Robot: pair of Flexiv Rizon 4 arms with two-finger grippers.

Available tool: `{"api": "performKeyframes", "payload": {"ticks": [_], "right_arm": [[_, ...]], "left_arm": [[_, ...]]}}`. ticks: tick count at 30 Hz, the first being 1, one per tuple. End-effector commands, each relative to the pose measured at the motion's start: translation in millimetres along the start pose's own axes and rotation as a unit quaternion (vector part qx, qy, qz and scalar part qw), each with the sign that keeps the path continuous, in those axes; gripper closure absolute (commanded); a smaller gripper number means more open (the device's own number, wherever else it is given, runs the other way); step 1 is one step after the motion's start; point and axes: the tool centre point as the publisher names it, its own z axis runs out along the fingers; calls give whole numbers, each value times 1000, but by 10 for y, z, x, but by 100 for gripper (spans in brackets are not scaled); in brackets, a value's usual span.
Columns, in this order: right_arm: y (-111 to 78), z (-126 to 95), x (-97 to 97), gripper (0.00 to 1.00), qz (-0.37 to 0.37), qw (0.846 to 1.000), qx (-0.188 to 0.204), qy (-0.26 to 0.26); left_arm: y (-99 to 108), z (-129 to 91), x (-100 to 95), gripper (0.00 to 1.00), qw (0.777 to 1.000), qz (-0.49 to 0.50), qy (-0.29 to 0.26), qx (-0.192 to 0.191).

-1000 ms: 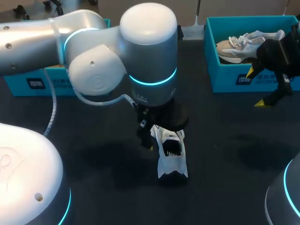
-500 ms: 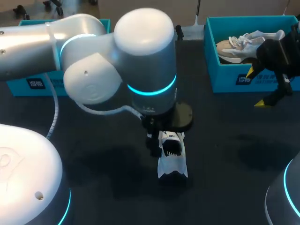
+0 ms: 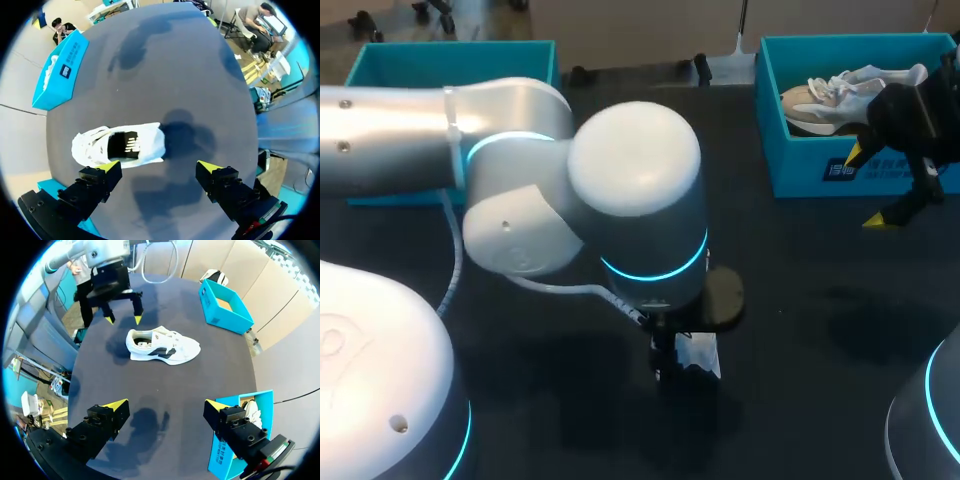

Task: Take the shoe out of the shoebox, open the shoe tongue, remove and reinsert the insole, then place the shoe into the shoebox

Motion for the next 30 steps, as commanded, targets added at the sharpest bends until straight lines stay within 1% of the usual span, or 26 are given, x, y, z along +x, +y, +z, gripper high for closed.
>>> {"api": "performKeyframes", "payload": {"ticks": [1, 7, 14, 18, 24, 26, 30], "right_arm": [[8, 16, -18, 0, 1, 1000, 2, 2], [8, 16, -18, 0, 1, 1000, 2, 2], [8, 16, -18, 0, 1, 1000, 2, 2], [8, 16, -18, 0, 1, 1000, 2, 2], [8, 16, -18, 0, 1, 1000, 2, 2], [8, 16, -18, 0, 1, 1000, 2, 2], [8, 16, -18, 0, 1, 1000, 2, 2]], "left_arm": [[-159, 241, -42, 0, 1000, -12, -7, -11], [-190, 409, -58, 0, 999, -29, -5, -19], [-191, 663, -16, 0, 998, -57, 5, -34], [-180, 755, -17, 1, 997, -69, 10, -43], [-138, 875, -4, 13, 995, -76, 17, -54], [-125, 905, 14, 20, 995, -76, 20, -58], [-96, 946, 53, 21, 995, -79, 25, -62]]}}
